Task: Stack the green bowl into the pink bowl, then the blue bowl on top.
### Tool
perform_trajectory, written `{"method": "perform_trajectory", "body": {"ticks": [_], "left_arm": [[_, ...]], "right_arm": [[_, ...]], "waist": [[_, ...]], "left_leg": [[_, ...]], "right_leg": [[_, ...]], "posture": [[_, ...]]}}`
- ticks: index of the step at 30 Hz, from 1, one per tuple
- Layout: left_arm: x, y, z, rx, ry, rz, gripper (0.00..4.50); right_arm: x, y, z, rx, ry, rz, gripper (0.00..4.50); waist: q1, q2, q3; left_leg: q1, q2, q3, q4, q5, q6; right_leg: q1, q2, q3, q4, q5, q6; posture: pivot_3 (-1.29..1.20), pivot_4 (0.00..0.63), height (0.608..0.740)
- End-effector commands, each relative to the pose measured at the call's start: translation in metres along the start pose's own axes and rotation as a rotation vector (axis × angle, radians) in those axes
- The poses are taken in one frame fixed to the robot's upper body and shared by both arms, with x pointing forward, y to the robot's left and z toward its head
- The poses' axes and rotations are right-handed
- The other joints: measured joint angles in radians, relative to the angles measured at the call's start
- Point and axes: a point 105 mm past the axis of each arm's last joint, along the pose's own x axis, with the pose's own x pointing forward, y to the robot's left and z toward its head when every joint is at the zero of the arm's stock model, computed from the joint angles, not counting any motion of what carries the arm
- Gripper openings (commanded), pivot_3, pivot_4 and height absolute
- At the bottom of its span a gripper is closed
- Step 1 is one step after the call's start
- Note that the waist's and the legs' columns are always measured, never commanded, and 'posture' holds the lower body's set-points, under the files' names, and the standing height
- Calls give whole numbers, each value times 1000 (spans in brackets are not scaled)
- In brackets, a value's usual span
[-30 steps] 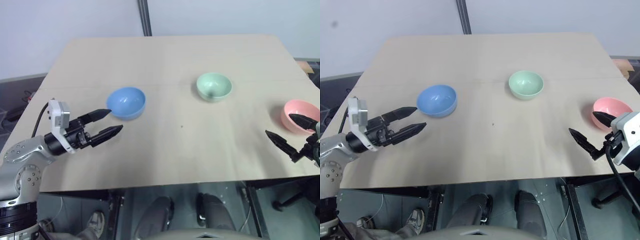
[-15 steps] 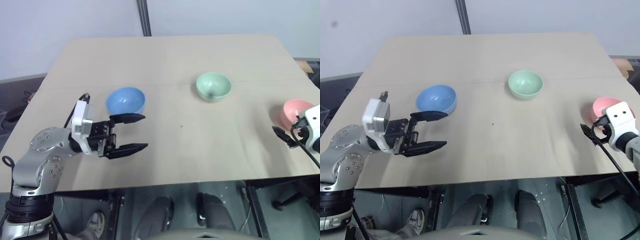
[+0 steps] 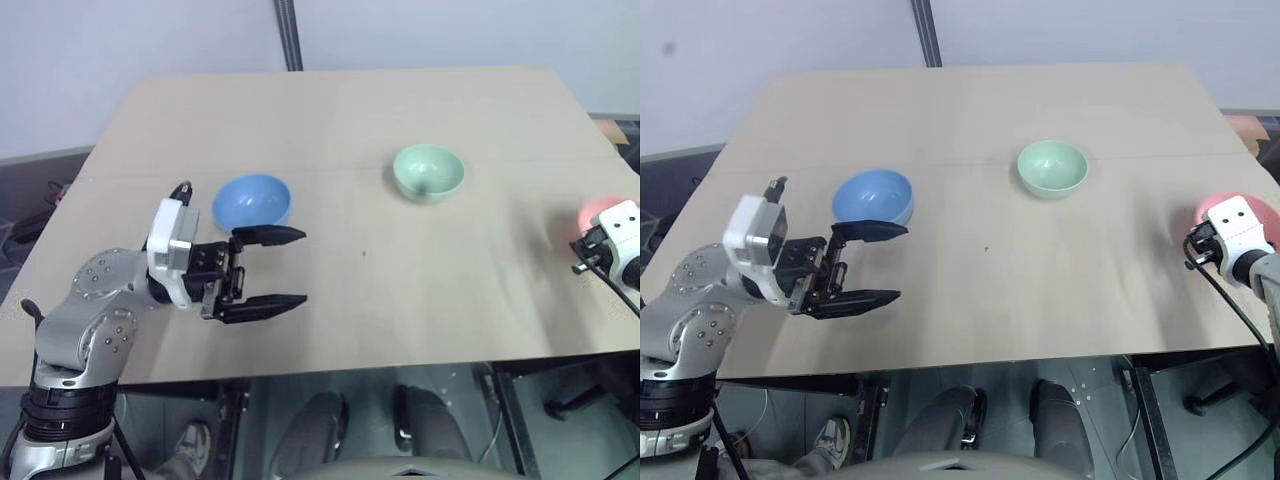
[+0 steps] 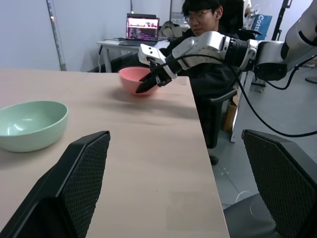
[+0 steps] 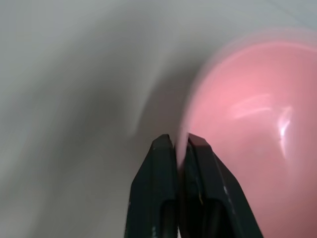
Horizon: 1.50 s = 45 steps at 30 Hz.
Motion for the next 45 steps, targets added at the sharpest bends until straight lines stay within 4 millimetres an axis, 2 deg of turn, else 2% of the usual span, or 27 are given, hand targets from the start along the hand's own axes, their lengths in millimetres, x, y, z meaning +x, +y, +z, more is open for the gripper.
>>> {"method": "perform_trajectory", "body": {"ticks": [1, 2, 4, 6, 8, 10, 11, 13, 17, 22, 23, 25, 26, 29, 30, 33, 36, 39, 45], "left_arm": [[5, -2, 4, 34, 1, 19, 4500], [4, 0, 3, 35, 9, 35, 4500], [2, -1, 1, 19, -1, 48, 4500], [-1, -3, -2, 4, -1, 55, 4500], [-5, -4, -7, -4, 11, 64, 4500], [-8, -3, -9, -9, 12, 84, 4500], [-8, -3, -9, -9, 11, 88, 4500], [-7, -2, -9, -6, 11, 87, 4500], [-5, -1, -8, 6, 4, 88, 4500], [-4, -4, -9, -1, -6, 94, 4500], [-4, -4, -9, -3, -9, 96, 4500], [-4, -4, -8, -5, -17, 106, 4500], [-5, -4, -7, -7, -22, 115, 4500], [-7, -3, -7, -9, -26, 125, 4500], [-7, -3, -7, -9, -25, 126, 4500], [-7, -2, -5, -8, -34, 135, 4500], [-7, -1, -5, -5, -36, 140, 4500], [-8, -2, -4, -1, -35, 145, 4500], [-9, -6, -3, 4, -33, 165, 4500]], "right_arm": [[-4, 0, 30, -118, -111, 12, 50], [-6, 10, 39, -133, -147, 58, 50], [-14, 48, 65, -158, -257, 231, 50], [-27, 92, 85, -189, -331, 399, 50], [-37, 135, 97, -238, -377, 536, 50], [-33, 176, 107, -271, -409, 610, 50], [-29, 188, 111, -279, -415, 624, 50], [-21, 202, 114, -293, -408, 643, 50], [-7, 214, 121, -326, -384, 693, 50], [-11, 232, 129, -384, -408, 785, 1679], [-13, 233, 132, -388, -422, 787, 2007], [-21, 229, 148, -376, -489, 763, 3011], [-26, 224, 157, -363, -519, 758, 3309], [-42, 202, 182, -317, -613, 738, 3309], [-43, 188, 192, -317, -643, 697, 3309], [-38, 152, 208, -448, -691, 565, 3309], [-12, 122, 200, -737, -637, 437, 3309], [17, 103, 187, -974, -552, 419, 3309], [55, 99, 178, -1182, -497, 415, 3309]], "waist": [[0, 0, 0], [-1, 0, 0], [-4, 1, 1], [-7, 1, 1], [-5, 1, 1], [-3, 0, 1], [-2, -1, 2], [2, -1, 2], [3, -1, 2], [-2, -1, 2], [-2, -1, 2], [-2, -1, 2], [-2, -1, 3], [-1, -1, 3], [-1, -1, 3], [1, -1, 3], [0, -1, 2], [-10, -1, 3], [-36, -2, 3]], "left_leg": [[0, 0, 0, 0, 0, 0], [0, 0, 0, 0, 0, 0], [0, 0, 0, 0, 0, 0], [0, 3, 1, 0, 0, 0], [0, 7, 1, 0, -1, 0], [1, 9, 0, 0, -2, -1], [1, 9, 0, 0, -3, -1], [-1, 9, 0, 1, -2, -2], [-1, 8, 0, 4, -2, -3], [-1, 11, 1, 2, -2, -5], [-1, 12, 1, 2, -2, -5], [-2, 12, 1, 2, -3, -6], [-2, 12, 1, 2, -3, -6], [-3, 12, 2, 2, -3, -6], [-3, 12, 3, 2, -3, -6], [-2, 12, 3, 2, -3, -6], [-1, 12, 3, 2, -3, -6], [0, 12, 8, 2, -3, -6], [1, 15, 14, 1, -3, -6]], "right_leg": [[0, 0, 0, 0, 0, 0], [0, 0, 0, 0, 0, 0], [0, 0, 1, 0, 0, 0], [0, 3, 1, 0, 0, 0], [0, 5, 1, -1, 0, 0], [0, 8, 0, -1, 0, 0], [0, 8, 0, -1, 0, 0], [-2, 9, 0, -1, 2, -4], [0, 9, 0, -4, 5, -3], [-1, 12, 1, -5, 6, -5], [-1, 13, 1, -5, 6, -5], [-3, 13, 1, -5, 6, -6], [-4, 13, 2, -5, 6, -6], [-4, 13, 3, -6, 7, -6], [-4, 13, 3, -6, 7, -7], [-3, 14, 2, -6, 8, -7], [-2, 14, -1, -6, 8, -7], [-2, 14, 2, -6, 8, -7], [-5, 17, 8, -6, 9, -9]], "posture": [[0, 150, 740], [0, 150, 740], [0, 150, 740], [0, 150, 740], [0, 150, 740], [0, 150, 740], [0, 150, 740], [0, 150, 740], [0, 150, 740], [0, 150, 740], [0, 150, 740], [0, 150, 740], [0, 150, 740], [0, 150, 740], [0, 150, 740], [0, 150, 740], [0, 150, 740], [0, 150, 740], [0, 150, 740]]}}
